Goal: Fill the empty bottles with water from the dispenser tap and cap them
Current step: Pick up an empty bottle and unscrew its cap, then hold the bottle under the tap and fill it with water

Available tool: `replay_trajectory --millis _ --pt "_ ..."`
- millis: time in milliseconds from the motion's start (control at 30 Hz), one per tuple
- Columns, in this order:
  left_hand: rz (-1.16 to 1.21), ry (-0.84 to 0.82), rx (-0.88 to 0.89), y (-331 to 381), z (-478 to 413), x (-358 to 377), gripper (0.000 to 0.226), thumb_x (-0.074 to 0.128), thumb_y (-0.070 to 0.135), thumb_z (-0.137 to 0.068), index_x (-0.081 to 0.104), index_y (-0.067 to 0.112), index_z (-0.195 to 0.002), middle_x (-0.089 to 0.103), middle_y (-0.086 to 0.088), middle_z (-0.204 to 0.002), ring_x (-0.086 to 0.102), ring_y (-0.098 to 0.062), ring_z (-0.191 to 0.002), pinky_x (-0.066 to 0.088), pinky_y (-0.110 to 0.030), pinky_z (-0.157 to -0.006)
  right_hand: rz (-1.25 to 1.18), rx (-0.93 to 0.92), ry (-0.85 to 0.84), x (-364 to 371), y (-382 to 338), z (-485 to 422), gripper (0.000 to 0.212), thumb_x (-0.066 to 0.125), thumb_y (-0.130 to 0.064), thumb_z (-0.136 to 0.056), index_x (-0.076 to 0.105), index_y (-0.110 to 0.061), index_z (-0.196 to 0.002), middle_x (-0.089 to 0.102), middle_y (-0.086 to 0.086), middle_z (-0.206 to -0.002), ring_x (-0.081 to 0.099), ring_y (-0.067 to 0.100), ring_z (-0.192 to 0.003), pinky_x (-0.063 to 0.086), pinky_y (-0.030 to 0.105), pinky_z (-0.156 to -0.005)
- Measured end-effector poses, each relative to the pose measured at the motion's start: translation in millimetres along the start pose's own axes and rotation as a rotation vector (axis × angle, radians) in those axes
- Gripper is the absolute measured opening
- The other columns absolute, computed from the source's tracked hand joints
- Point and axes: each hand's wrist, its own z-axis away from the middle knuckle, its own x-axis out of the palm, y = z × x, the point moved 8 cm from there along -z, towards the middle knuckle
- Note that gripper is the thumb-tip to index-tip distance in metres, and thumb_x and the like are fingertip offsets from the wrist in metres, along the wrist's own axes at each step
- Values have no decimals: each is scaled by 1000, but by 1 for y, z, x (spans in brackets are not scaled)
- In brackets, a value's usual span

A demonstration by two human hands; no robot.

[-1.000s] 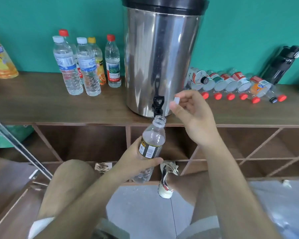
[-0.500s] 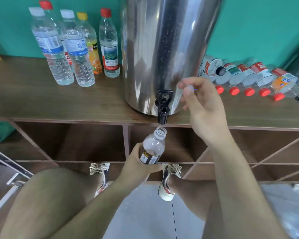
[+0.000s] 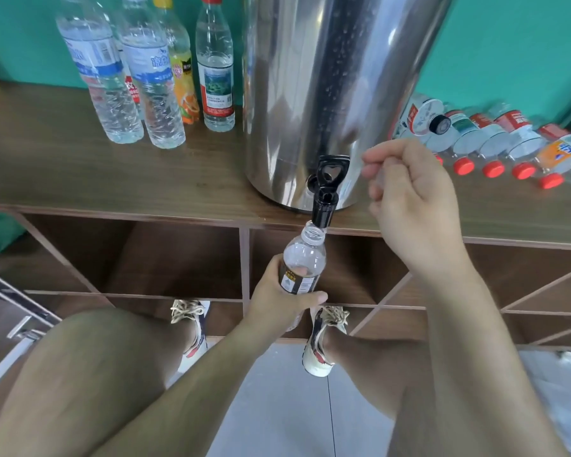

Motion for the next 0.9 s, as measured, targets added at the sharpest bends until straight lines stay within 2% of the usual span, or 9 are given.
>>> replay_trajectory --millis 67,133,233,300,433,533,600,767,900 --pt "-5 11 5 2 -1 -2 67 94 15 -69 55 37 -119 72 21 -100 68 5 -93 54 -14 -73 6 -19 -10 2 -5 0 29 41 -18 -102 67 -28 -97 61 -7 -85 49 10 -68 40 32 -62" --pt "-10 12 9 1 -2 -2 69 94 15 -69 56 36 -122 72 19 -102 69 3 -94 55 -17 -77 102 -136 -15 4 -17 1 20 50 -29 -106 68 -24 -98 61 -9 -83 54 7 -73 42 24 -69" --pt "-16 8 15 2 -2 -1 69 94 13 -70 56 33 -123 73 17 -101 68 5 -92 53 -12 -71 318 -351 -74 14 -35 3 24 62 -43 -103 70 -20 -109 58 -11 -88 53 2 -84 38 10 -78" --pt "-16 2 21 3 -2 0 68 93 11 -71 55 32 -123 72 16 -102 67 8 -91 51 -8 -68 385 -424 -129 21 -36 1 23 65 -35 -103 71 -15 -111 50 -16 -89 49 -6 -85 35 6 -80" --pt "-15 -3 32 4 -5 -1 68 93 11 -71 55 31 -124 72 16 -102 67 6 -92 52 -9 -70 469 -490 -159 26 -36 -1 19 71 -25 -100 71 -10 -113 55 -6 -105 46 -17 -80 35 3 -81" --pt "-14 -9 43 5 -5 0 67 93 10 -71 55 31 -122 72 16 -100 67 9 -89 50 -6 -67 511 -522 -191 27 -43 0 23 75 -20 -95 72 -12 -117 56 -6 -107 47 -9 -81 34 1 -83" --pt "-14 -30 49 5 -4 3 67 92 8 -71 54 31 -122 71 14 -104 66 11 -89 49 -5 -66 543 -541 -206 29 -48 -1 18 75 -13 -94 72 -10 -112 54 -6 -102 45 -2 -79 35 3 -79" --pt "-8 -51 53 5 -3 3 72 93 10 -71 54 29 -128 71 12 -110 67 6 -95 50 -6 -69 554 -572 -211 33 -52 1 8 73 -4 -91 67 -5 -96 50 -4 -95 40 3 -69 36 9 -72" --pt "-19 -43 55 6 -5 4 72 93 12 -70 54 30 -128 71 13 -109 66 8 -94 50 -6 -69 516 -666 -176 31 -55 8 6 72 2 -91 67 0 -92 50 -2 -91 37 6 -77 35 11 -71"
